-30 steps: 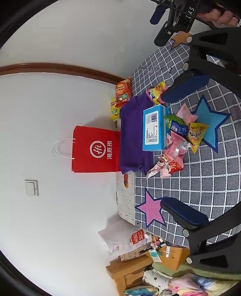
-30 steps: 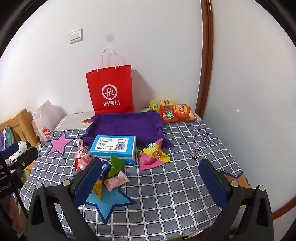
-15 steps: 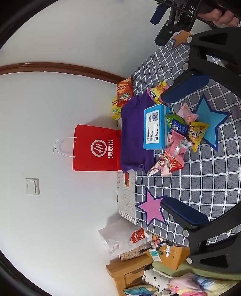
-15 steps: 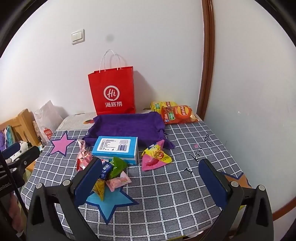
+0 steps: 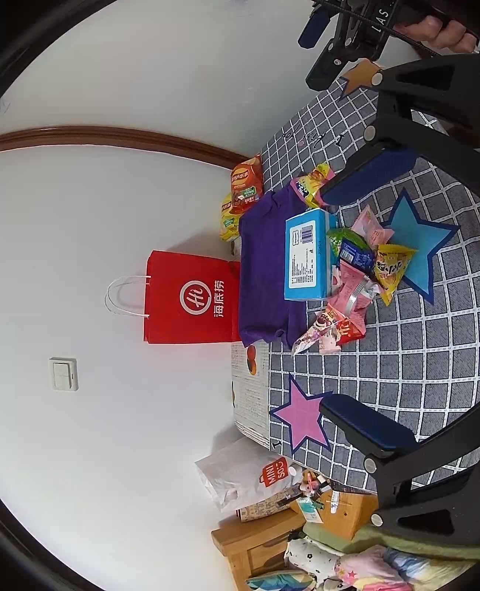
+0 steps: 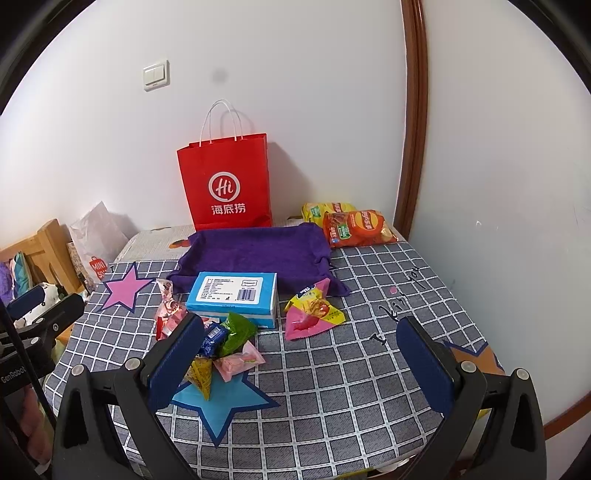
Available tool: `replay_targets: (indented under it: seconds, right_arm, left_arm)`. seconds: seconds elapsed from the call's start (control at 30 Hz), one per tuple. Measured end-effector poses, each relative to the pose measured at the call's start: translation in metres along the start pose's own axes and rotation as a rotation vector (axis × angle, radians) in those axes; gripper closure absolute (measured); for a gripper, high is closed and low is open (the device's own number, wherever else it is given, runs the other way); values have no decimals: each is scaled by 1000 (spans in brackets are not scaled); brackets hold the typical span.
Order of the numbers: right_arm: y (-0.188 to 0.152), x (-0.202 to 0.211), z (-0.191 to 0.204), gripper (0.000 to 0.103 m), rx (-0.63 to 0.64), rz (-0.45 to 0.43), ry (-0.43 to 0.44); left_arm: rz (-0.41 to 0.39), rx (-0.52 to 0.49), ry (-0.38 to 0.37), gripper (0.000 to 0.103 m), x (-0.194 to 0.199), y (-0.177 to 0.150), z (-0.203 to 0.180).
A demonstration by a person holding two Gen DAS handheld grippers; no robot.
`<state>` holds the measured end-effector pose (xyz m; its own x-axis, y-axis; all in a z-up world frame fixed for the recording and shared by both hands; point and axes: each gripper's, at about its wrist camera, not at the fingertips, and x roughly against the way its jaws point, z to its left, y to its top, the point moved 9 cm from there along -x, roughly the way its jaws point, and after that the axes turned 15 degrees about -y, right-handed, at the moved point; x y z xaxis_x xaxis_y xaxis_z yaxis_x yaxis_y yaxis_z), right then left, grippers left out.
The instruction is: Organize snacks
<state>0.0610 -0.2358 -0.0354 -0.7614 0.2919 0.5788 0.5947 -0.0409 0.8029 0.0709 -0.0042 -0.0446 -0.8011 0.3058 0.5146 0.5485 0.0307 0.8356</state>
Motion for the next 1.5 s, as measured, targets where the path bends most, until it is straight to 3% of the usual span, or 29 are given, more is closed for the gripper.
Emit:
replay_targets:
  seconds: [1.5]
  right_arm:
    - [-1,2,-1,0,-11,-1,13]
  left_arm:
    - [-3,-11,5,0,0,-2,0]
